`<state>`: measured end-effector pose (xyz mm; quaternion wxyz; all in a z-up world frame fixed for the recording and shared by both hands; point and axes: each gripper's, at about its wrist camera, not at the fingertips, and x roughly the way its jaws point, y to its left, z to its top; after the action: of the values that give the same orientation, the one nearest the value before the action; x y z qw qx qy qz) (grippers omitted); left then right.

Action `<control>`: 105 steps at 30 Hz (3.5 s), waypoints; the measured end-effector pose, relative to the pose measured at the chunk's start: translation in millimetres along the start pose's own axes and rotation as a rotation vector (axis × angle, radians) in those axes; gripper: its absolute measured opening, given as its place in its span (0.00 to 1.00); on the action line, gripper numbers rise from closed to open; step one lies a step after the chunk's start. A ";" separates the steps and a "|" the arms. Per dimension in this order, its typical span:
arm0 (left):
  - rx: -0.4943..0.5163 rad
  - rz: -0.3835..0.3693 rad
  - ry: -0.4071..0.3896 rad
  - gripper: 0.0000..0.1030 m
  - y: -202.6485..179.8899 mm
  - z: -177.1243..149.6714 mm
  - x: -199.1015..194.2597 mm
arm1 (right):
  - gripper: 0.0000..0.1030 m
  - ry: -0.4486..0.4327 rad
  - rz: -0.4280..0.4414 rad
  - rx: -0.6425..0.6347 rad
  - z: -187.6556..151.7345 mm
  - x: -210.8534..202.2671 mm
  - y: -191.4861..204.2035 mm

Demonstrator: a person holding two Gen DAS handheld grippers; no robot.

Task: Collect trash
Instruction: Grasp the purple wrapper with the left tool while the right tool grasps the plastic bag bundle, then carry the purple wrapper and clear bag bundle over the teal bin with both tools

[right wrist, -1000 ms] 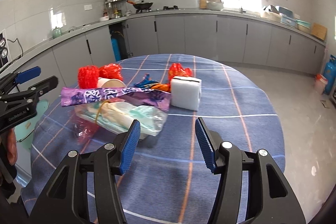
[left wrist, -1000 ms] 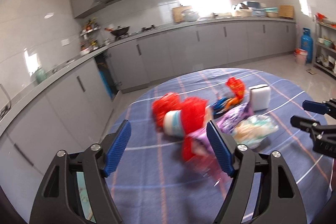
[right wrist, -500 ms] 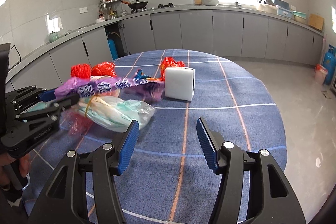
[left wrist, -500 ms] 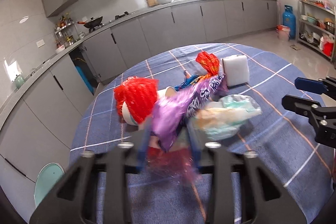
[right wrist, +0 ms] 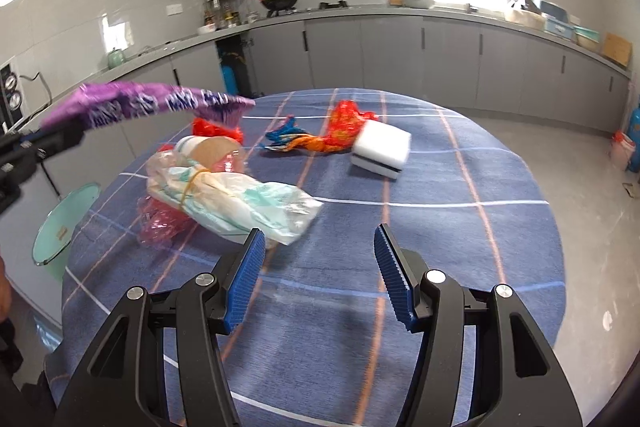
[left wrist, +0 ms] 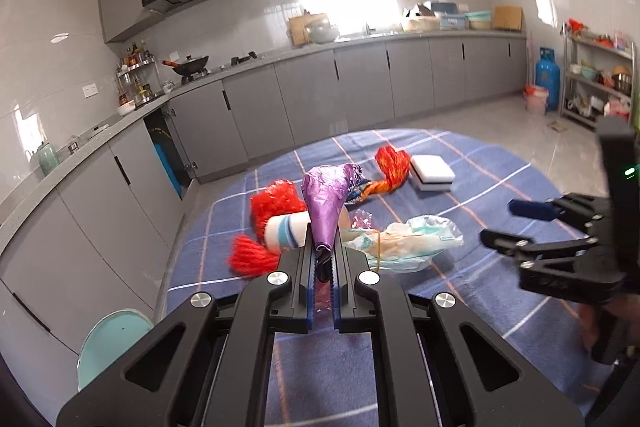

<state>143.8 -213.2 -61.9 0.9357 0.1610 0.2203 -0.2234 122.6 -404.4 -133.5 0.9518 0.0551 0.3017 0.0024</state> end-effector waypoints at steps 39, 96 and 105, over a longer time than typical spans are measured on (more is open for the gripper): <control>-0.194 0.237 -0.021 0.06 131.1 -47.8 -57.4 | 0.16 0.097 0.189 -0.105 35.0 20.5 65.2; -0.410 0.539 0.049 0.06 255.8 -130.6 -86.8 | 0.16 0.027 0.373 -0.272 74.5 88.9 295.8; -0.424 0.536 0.059 0.06 258.2 -135.1 -84.3 | 0.16 0.037 0.388 -0.292 70.3 90.7 309.7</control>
<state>156.4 89.2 -83.6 0.9671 0.0214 0.2385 0.0860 246.1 -100.5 -95.6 0.9256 -0.0262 0.2995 0.2298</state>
